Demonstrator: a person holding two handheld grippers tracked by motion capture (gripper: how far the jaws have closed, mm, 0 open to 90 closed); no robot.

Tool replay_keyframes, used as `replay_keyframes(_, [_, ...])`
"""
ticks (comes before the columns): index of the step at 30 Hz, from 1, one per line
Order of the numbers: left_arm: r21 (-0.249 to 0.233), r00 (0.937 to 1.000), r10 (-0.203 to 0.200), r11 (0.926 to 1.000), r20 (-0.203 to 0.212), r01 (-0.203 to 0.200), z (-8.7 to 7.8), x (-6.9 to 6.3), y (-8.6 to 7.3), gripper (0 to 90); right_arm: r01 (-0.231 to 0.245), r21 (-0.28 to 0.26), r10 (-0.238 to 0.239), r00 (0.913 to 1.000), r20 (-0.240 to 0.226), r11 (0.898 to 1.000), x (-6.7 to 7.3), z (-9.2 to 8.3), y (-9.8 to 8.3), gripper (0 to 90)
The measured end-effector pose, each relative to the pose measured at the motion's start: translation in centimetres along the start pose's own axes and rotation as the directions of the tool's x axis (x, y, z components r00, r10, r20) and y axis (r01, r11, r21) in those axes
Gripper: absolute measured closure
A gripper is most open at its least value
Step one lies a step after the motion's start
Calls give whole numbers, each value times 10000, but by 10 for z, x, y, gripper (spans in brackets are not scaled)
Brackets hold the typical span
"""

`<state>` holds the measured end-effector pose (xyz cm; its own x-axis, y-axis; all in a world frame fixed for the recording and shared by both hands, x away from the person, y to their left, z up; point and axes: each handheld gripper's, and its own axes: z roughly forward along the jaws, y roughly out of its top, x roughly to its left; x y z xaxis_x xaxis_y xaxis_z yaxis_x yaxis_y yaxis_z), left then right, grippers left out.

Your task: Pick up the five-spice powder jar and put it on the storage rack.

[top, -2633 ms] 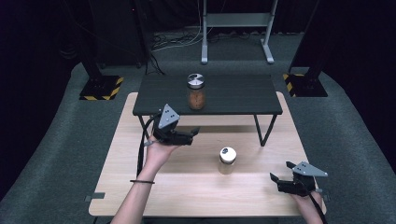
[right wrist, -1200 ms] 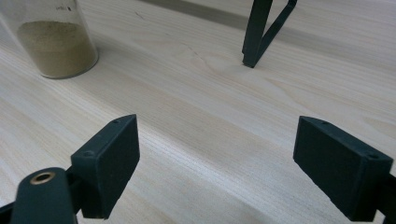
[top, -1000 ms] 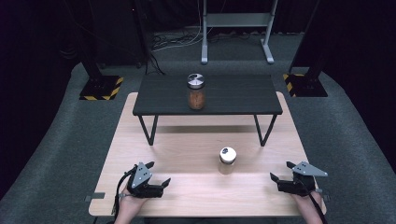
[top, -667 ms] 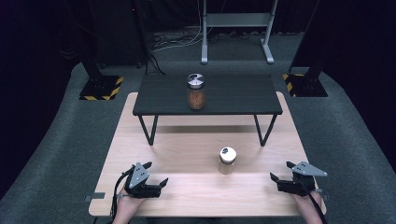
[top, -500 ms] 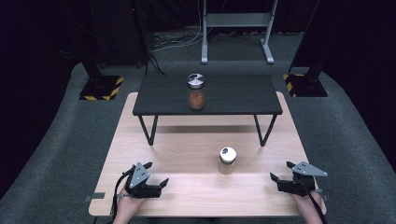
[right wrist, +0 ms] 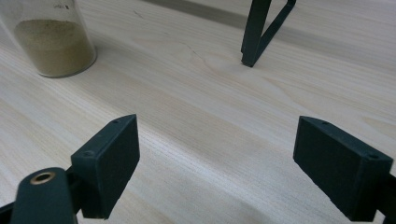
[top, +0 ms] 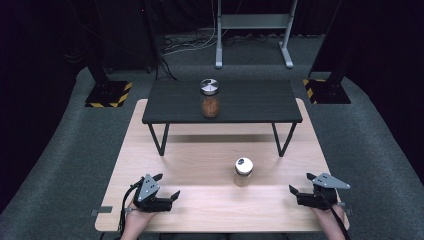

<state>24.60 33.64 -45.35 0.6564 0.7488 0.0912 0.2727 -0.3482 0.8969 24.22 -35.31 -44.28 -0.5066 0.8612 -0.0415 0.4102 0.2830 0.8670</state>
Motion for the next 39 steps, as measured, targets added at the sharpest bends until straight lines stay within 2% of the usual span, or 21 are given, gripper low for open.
replay_keyframes(12, [-83, 10000, -55, 10000, 48, 56, 0, 1, -1, 101, 73, 26, -73, 10000, 19, 10000, 1, 0, 1, 135])
replay_keyframes(20, [57, 10000, 83, 9999, 25, -84, 1, 0, 0, 101, 135, 30, -135, 9999, 43, 9999, 2, -1, 1, 135])
replay_keyframes(39, [12, 10000, 2, 10000, 2, -2, 1, -1, 0, 102, 156, -27, -156, 9998, 87, 9999, 1, -2, 0, 132])
